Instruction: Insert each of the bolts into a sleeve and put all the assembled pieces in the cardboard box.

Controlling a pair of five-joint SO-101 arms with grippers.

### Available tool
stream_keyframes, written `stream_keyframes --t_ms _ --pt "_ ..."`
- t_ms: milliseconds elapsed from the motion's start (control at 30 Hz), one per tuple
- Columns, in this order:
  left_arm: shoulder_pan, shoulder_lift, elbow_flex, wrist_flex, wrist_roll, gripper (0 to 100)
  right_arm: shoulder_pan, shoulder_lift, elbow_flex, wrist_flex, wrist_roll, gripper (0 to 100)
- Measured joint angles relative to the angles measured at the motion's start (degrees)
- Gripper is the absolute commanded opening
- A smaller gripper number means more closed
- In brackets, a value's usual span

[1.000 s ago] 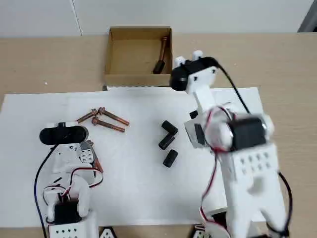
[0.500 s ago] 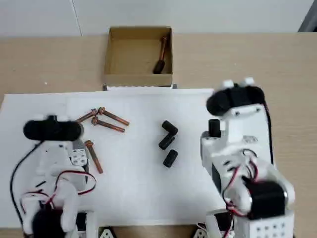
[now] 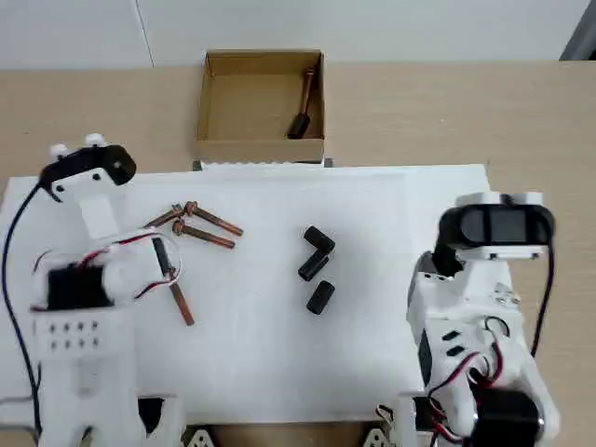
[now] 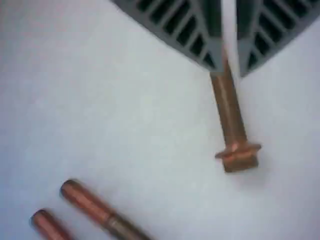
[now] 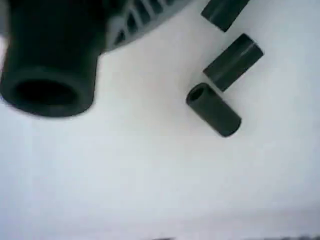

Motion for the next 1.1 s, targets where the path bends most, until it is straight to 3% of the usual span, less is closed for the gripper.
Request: stream_keyframes --t_ms 233,533,733,1100 --pt "0.2 13.0 0.0 -2.1 3.8 1 1.3 0.0 0.0 0.0 -4.5 0.3" --pt "0.2 24.8 -0.1 -4.5 4.1 1 1.3 0.3 4.0 -4.2 -5.0 0.3" --pt "0.2 27.2 -0.1 -4.7 4.0 11 1.3 0.5 4.7 -6.2 -5.0 0.3" --pt "0.2 28.0 0.0 -10.5 5.2 12 1.3 0.5 4.7 -6.2 -5.0 0.3"
